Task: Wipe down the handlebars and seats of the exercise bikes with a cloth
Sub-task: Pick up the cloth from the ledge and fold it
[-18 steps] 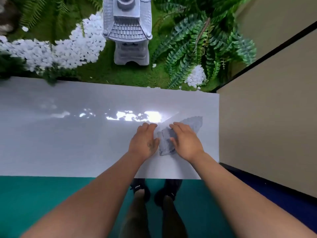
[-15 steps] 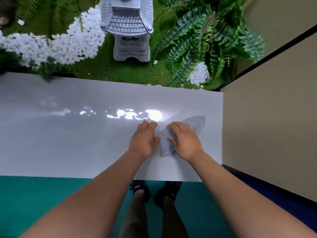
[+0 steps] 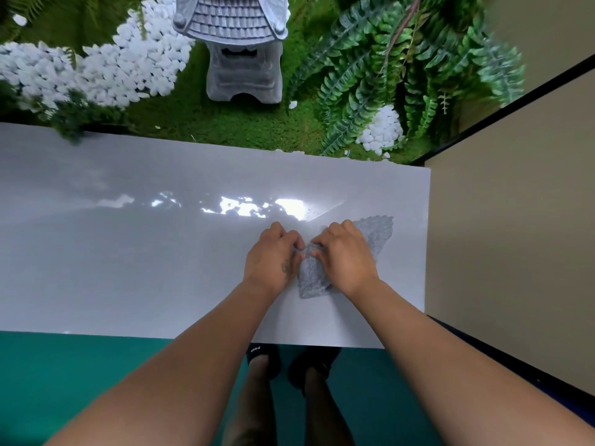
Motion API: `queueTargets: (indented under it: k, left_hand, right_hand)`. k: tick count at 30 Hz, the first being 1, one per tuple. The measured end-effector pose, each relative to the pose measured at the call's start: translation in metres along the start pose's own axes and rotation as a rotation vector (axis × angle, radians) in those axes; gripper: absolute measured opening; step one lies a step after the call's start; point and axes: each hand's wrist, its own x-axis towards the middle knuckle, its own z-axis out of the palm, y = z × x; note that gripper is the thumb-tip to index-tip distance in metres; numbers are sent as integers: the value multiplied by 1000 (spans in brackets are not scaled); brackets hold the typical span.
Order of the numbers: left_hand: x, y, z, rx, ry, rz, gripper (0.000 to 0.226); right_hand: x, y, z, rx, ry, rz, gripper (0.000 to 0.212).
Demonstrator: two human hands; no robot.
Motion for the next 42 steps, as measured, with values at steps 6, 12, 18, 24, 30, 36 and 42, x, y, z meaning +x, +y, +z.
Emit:
queueTargets:
  k: [6,12,18,24,30,36,42]
  left_hand:
    - [0,4,-4,-16,-43,-27,7]
    - [-12,9,-25,-219,-1,-63,5]
    - [-27,29,-73,-482,100,42,31]
    - [-31,58,-133,-444,239,28,48]
    - [-31,74,-200,-319,328,131,29]
    - [-24,82,-252,-225,402,190,11]
    - [-6,71,-276,-267,428,183,14]
  right_hand:
    - [-14,4,-23,59,26,6,10]
    - [-32,10,-62,101,107,29,11]
    - [-53,7,-112,193,231,97,7]
    - [-65,-7,-168,124,362,106,10]
    - [-60,-26,-223,102,414,104,9]
    - [-37,-44,-258,123,406,120,9]
    - [-11,-42,-269,154,394,133,8]
